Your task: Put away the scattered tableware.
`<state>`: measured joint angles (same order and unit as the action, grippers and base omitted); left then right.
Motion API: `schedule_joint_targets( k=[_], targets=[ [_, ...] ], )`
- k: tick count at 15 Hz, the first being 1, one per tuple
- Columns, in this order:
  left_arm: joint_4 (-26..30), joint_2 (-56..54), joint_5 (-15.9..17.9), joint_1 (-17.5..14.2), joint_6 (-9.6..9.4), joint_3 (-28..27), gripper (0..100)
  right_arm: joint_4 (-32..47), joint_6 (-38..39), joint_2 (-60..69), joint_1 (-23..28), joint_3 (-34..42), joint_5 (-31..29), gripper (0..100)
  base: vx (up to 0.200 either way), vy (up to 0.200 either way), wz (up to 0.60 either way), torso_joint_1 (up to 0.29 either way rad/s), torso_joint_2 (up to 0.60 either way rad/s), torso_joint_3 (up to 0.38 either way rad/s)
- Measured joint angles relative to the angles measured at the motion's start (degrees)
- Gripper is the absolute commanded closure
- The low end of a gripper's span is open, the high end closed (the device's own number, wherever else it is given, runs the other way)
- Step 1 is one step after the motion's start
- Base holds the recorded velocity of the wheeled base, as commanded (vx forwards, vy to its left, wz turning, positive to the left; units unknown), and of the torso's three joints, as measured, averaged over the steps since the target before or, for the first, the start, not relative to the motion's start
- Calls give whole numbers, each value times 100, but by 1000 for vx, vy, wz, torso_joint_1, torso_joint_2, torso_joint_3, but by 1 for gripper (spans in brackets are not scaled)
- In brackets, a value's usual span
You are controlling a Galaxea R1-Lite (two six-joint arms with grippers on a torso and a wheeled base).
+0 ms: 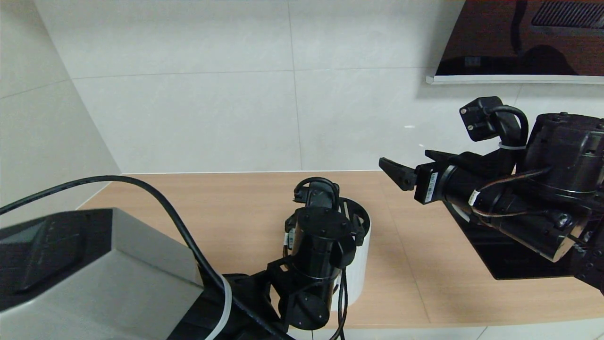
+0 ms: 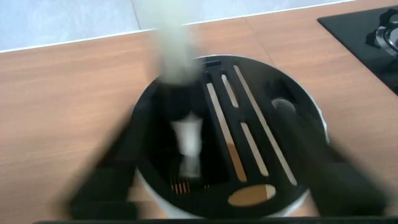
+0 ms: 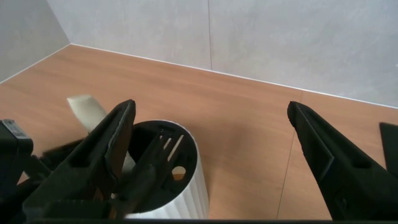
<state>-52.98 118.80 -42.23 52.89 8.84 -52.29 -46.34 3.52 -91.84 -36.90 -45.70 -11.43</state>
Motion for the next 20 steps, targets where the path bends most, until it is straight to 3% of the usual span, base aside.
schedule_joint_targets(
  k=[8,13,16,18,20],
  targets=[
    [16,-466,57,0,0,85,0,-6,6,50,0,26,0,0,0,0,0,0,0,0],
    [46,-1875,668,-174,0,341,0,468,-123,651,20,32,0,0,0,0,0,0,0,0],
    [169,-3060,1352,-627,2,472,0,1276,-224,1390,256,102,-9,0,0,0,0,0,0,0],
    [238,-3840,1549,-1163,2,839,0,1488,-252,2004,542,412,-5,0,0,0,0,0,0,0],
    [293,-4640,1624,-1499,-2,1438,0,1565,-268,2751,678,929,-2,0,0,0,0,0,0,0]
  ],
)
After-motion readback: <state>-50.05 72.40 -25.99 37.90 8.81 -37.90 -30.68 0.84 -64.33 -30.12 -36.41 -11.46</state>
